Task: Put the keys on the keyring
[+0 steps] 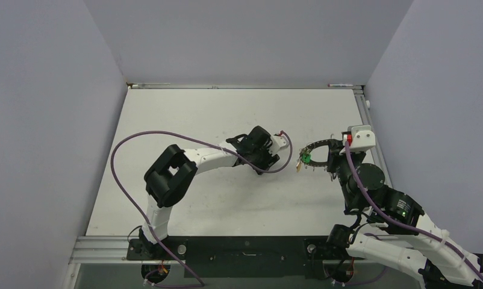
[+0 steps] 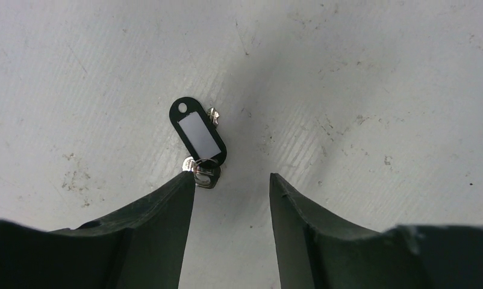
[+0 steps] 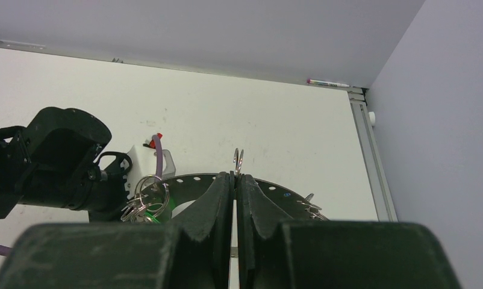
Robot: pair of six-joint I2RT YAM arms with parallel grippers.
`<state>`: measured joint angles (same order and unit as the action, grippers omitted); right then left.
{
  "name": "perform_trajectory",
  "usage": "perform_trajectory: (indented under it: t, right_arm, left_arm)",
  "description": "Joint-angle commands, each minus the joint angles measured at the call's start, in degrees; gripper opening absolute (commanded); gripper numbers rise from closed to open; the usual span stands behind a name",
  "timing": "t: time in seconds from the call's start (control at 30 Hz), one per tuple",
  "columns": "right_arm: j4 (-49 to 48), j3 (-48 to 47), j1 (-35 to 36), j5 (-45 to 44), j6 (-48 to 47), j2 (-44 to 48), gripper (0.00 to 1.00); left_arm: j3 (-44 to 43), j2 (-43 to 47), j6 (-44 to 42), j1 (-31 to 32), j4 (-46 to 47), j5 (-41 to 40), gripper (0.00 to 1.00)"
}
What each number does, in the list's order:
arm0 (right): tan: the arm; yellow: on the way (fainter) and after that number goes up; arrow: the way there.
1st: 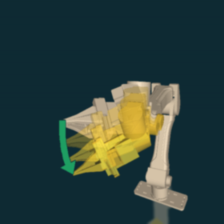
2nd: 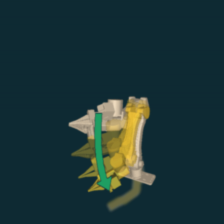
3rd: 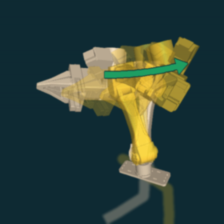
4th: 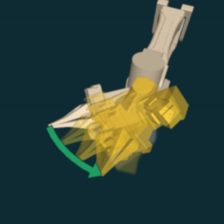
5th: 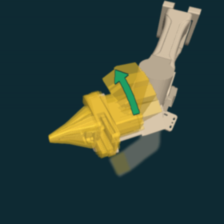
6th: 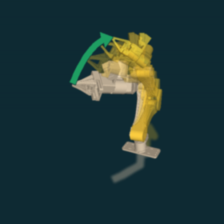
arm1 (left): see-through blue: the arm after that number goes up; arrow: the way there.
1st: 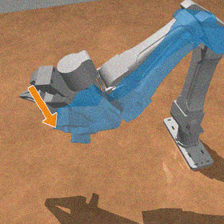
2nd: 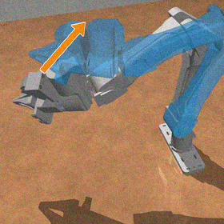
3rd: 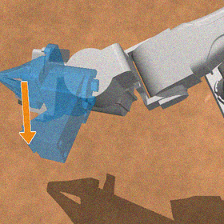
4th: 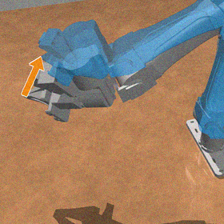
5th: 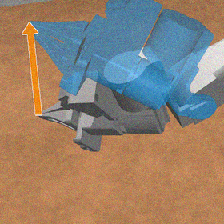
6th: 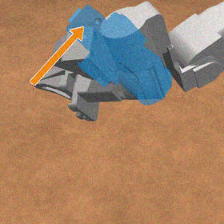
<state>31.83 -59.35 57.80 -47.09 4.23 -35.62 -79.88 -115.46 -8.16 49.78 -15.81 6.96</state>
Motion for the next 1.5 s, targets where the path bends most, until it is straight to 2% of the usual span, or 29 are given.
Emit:
perform_trajectory:
  t: [0.0,0.2,0.53,0.93,1.17,1.47]
  right_arm:
    - [-1.93,-0.12,0.2,0.16,0.5,-0.47,0.05]
    - [-2.01,-0.02,0.18,0.33,0.51,-0.58,0.05]
    - [-1.96,-0.08,0.18,0.33,0.44,-0.76,0.05]
    - [-1.93,-0.47,0.18,0.68,0.23,-0.87,0.05]
    - [-2.13,-0.47,0.16,0.76,0.16,-1.27,0.05]
    - [-2.39,-0.3,0.17,0.86,0.12,-1.27,0.05]
  left_arm:
    - [-3.15,3.98,-1.02,-1.21,-0.25,2.12,0.46]
    - [-5.58,0.87,-2.06,-2.43,-1.5,3.34,0.46]
    - [-8.59,-3.04,-3.3,-3.84,-4.7,8.0,0.39]
    - [-9.13,-5.75,-3.53,-3.81,-5.69,6.86,0.35]
    - [-8.47,-5.74,-3.27,-3.73,-5.29,6.53,0.24]
    - [-7.3,-4.2,-3.0,-3.37,-4.94,6.05,0.0]
